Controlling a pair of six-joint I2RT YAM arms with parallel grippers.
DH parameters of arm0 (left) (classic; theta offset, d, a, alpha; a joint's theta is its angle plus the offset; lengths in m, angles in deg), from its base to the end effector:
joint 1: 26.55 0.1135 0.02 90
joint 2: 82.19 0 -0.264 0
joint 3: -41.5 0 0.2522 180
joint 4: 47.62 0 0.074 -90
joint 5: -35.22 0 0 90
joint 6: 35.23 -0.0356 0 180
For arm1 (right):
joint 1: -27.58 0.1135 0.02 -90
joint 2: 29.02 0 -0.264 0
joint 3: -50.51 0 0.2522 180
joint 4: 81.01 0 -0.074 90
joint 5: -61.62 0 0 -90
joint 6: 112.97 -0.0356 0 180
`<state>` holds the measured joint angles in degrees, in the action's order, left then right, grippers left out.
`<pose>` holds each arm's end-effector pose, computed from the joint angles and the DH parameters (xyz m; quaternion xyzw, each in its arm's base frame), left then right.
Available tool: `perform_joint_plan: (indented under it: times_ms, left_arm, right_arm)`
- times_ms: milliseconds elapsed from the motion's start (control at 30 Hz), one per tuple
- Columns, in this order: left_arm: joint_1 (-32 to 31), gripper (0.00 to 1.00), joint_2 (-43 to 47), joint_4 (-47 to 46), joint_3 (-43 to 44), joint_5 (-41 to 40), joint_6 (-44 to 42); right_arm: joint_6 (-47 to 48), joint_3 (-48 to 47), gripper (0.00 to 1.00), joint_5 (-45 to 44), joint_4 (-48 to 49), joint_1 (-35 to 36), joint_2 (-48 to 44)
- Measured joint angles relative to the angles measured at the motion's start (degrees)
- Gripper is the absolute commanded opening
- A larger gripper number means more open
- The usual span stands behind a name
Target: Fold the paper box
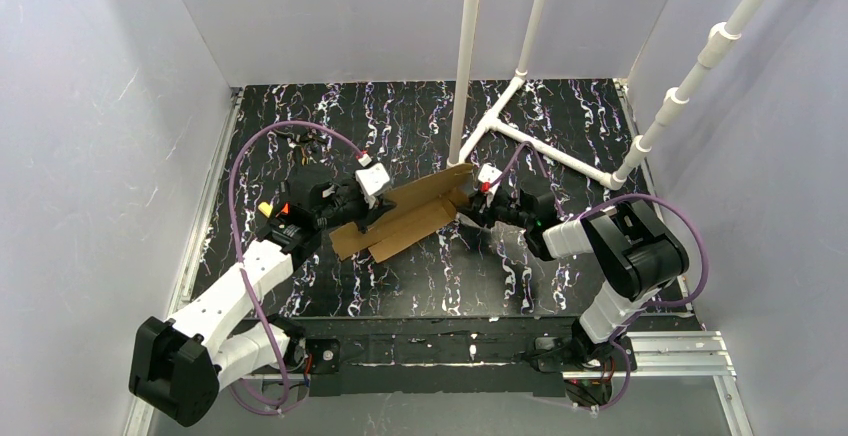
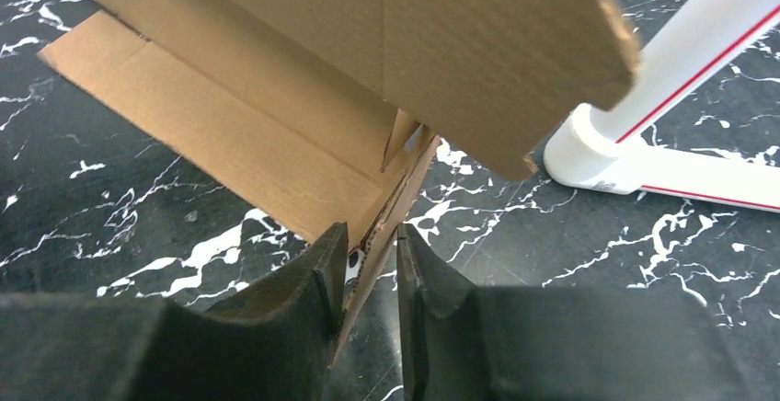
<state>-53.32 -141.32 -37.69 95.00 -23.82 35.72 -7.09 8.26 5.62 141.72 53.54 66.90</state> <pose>0.2027 -0.1227 0.2873 0.4475 0.6440 -0.2513 0.5673 0.2595 0.1485 0.1533 -0.4372 0.6225 0.2781 0.5865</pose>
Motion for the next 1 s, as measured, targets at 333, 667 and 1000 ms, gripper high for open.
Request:
perform_joint_plan:
  times_ms: [333, 667, 1000]
  left_arm:
    - [-0.11, 0.00, 0.52, 0.07, -0.50, 0.15, -0.81]
    - [-0.11, 0.00, 0.74, 0.13, -0.70, 0.11, -1.75]
    - [-0.22, 0.00, 1.03, 1.44, -0.70, 0.61, -2.84]
  right_arm:
    - [1.05, -0.98, 0.49, 4.50, -5.53, 0.00, -1.07]
    - [4.11, -5.60, 0.61, 14.47, -14.58, -3.87, -2.23]
    - [12.44, -10.88, 0.64, 25.00, -28.09, -10.34, -2.12]
